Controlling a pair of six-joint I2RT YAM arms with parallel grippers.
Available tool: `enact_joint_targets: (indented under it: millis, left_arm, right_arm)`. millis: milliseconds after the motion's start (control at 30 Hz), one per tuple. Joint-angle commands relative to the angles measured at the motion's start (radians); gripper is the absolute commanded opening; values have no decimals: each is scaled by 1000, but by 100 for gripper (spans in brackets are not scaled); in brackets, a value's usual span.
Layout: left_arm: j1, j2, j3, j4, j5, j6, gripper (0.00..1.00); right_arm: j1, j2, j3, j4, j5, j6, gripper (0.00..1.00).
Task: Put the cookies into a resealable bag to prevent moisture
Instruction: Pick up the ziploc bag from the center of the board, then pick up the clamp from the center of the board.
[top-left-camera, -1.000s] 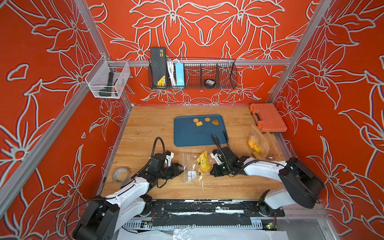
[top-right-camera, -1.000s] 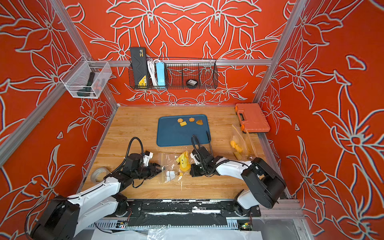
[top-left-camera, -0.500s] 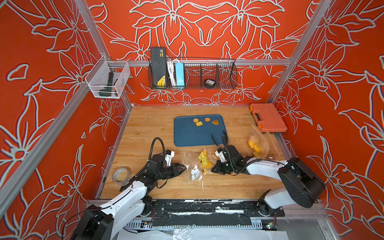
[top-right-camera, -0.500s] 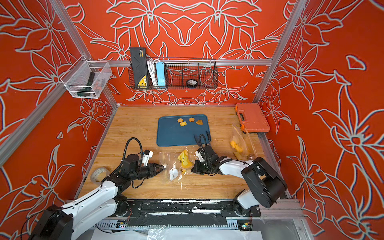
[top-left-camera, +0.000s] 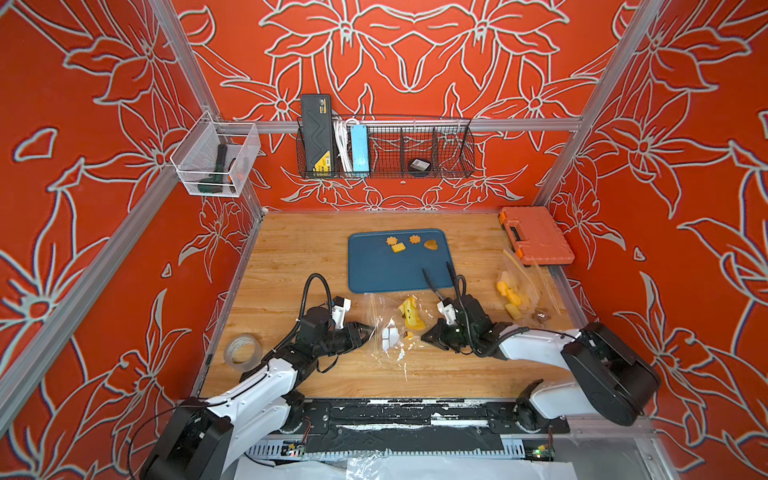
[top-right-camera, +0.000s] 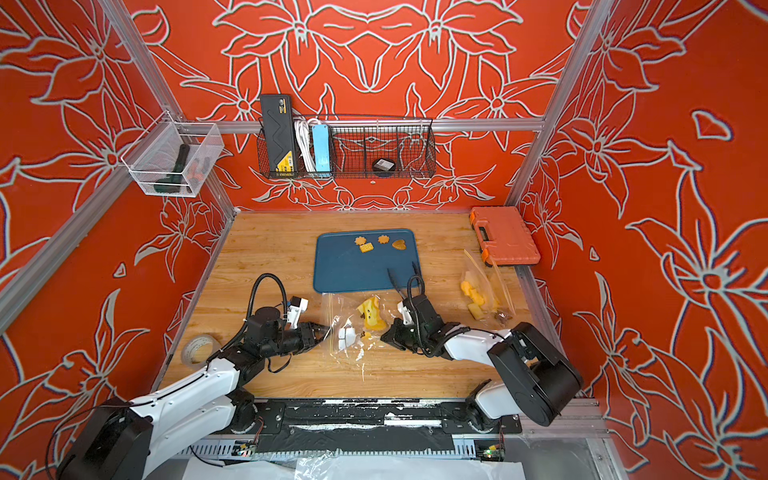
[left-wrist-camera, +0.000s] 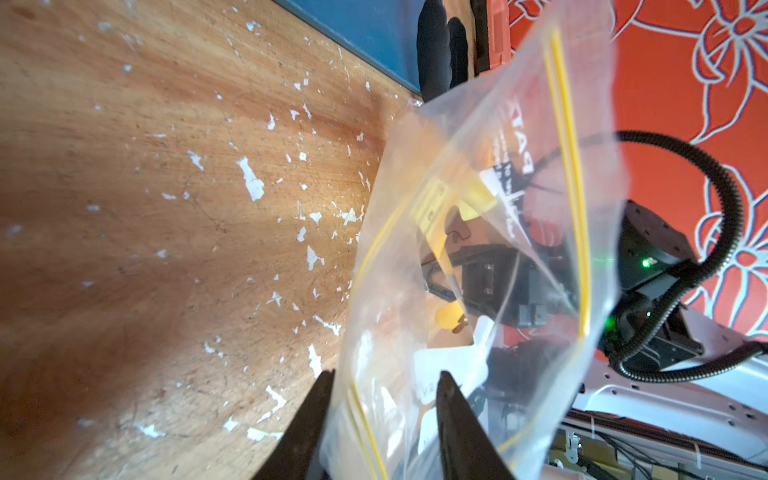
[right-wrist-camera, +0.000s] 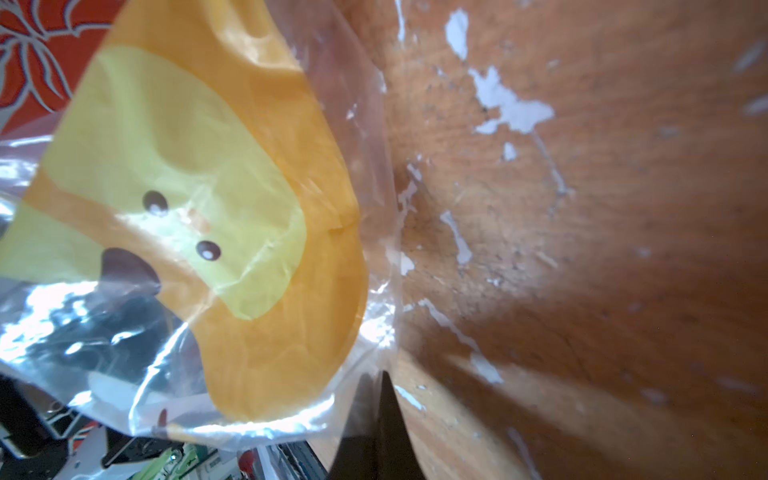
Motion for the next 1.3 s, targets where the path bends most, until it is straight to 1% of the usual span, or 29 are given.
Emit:
enact_joint_targets:
  millis: [0,133,167,333,433,467,500,533,567,600,633,667,700,733,767,833,867,900,933,1000,1067,1100,1133,1167,1200,1233,1267]
  left_arm:
    - [-10,17,38,68,-5,-23,31]
    - [-13,24,66,45,-13,-4,15]
    - [-13,23,73,34,-20,2,13]
    - [-13,-3,110,-31,-58,34,11]
    - [-13,-18,133,-70,-70,53,5]
    - [-13,-22,145,-90,-74,65,1]
    - [-13,-22,159,-113,-80,77,0]
    - [-13,-25,178,-148,-90,94,0]
    - [-13,-29,200,-186,-104,114,0]
    - [-13,-32,224,-226,-123,130,0]
    - [-13,-40,256,-278,-158,154,0]
    - [-13,-44,297,-339,-201,178,0]
    - [-12,-45,342,-406,-248,207,0]
    - [-11,-40,401,-490,-315,240,0]
    - [-11,-27,475,-589,-396,272,0]
    - [-7,10,624,-775,-577,314,0]
    - [-4,24,707,-869,-680,330,0]
    - [0,68,775,-940,-773,342,0]
    - [7,92,849,-1016,-885,353,0]
    - [29,148,985,-1145,-1093,370,0]
    - [60,245,1130,-1318,-1332,349,0]
    - [65,285,1168,-1358,-1415,352,0]
    - [74,328,1196,-1368,-1449,380,0]
    - [83,363,1212,-1353,-1399,410,0]
    - [82,385,1212,-1311,-1294,456,0]
    - [74,397,1192,-1239,-1146,509,0]
    - [60,397,1146,-1159,-1035,539,0]
  right_arm:
    - [-1,-29,17,22,47,54,0]
    - [2,-28,39,-13,40,23,0]
    - [1,-30,41,-26,42,12,0]
    - [2,-51,39,-94,68,-32,0]
    - [1,-74,47,-151,93,-74,0]
    - [2,-83,56,-172,95,-98,0]
    - [2,-90,67,-192,91,-130,0]
    - [2,-105,89,-225,92,-177,11]
    - [2,-129,106,-264,105,-227,26]
    - [2,-155,120,-303,126,-270,38]
    - [1,-188,132,-354,167,-315,54]
    - [2,-223,146,-414,222,-366,71]
    - [2,-249,156,-463,269,-407,85]
    - [0,-275,170,-522,321,-455,95]
    - [0,-292,191,-591,381,-505,97]
    - [-1,-295,244,-742,507,-587,97]
    - [-4,-281,277,-816,571,-623,97]
    - [-7,-265,301,-864,624,-652,95]
    - [-13,-244,323,-900,658,-684,94]
    - [-33,-194,354,-927,667,-743,94]
    - [-51,-143,383,-928,657,-791,94]
    - [-56,-125,388,-917,648,-807,95]
    - [-62,-108,389,-892,631,-825,96]
    - [-68,-92,383,-854,613,-835,97]
    - [-77,-75,380,-824,594,-837,98]
    - [-93,-53,382,-798,560,-843,99]
    - [-107,-32,381,-769,540,-842,99]
